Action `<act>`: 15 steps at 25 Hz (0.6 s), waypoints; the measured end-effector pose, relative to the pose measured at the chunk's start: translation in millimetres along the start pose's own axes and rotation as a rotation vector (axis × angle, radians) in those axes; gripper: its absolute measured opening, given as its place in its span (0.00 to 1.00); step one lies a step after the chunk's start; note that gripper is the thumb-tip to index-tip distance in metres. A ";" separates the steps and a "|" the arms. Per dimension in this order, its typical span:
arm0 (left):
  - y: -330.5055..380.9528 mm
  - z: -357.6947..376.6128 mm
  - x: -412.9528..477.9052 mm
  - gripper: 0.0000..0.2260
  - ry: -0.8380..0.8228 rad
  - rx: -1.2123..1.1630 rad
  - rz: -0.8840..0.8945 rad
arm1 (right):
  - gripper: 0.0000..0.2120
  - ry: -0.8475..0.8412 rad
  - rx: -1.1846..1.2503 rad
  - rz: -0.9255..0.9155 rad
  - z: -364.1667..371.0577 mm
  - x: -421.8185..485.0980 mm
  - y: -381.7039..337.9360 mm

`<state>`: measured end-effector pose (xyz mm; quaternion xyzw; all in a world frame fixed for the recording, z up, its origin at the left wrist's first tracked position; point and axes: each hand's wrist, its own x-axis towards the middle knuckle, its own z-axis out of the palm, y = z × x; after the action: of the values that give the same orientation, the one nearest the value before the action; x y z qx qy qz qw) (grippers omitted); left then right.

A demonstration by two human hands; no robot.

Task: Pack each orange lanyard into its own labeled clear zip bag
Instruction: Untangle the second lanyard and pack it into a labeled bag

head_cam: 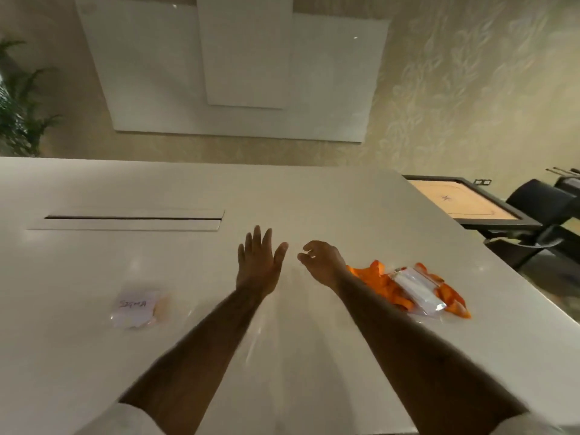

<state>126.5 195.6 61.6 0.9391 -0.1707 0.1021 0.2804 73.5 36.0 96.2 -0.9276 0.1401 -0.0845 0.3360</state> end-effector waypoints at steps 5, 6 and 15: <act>103.6 51.4 -8.0 0.35 -0.128 -0.093 0.124 | 0.20 0.094 -0.075 0.036 -85.3 -14.6 85.2; 122.7 61.4 -10.4 0.35 -0.161 -0.103 0.145 | 0.21 0.101 -0.074 0.046 -101.3 -17.5 104.0; 228.8 132.4 -33.3 0.24 -0.247 -0.005 0.118 | 0.26 -0.074 -0.170 0.072 -169.9 -29.9 231.4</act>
<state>22.1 -49.4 55.7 0.9321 -0.2593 0.0017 0.2528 -44.4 -226.4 73.7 -0.9496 0.1674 -0.0257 0.2639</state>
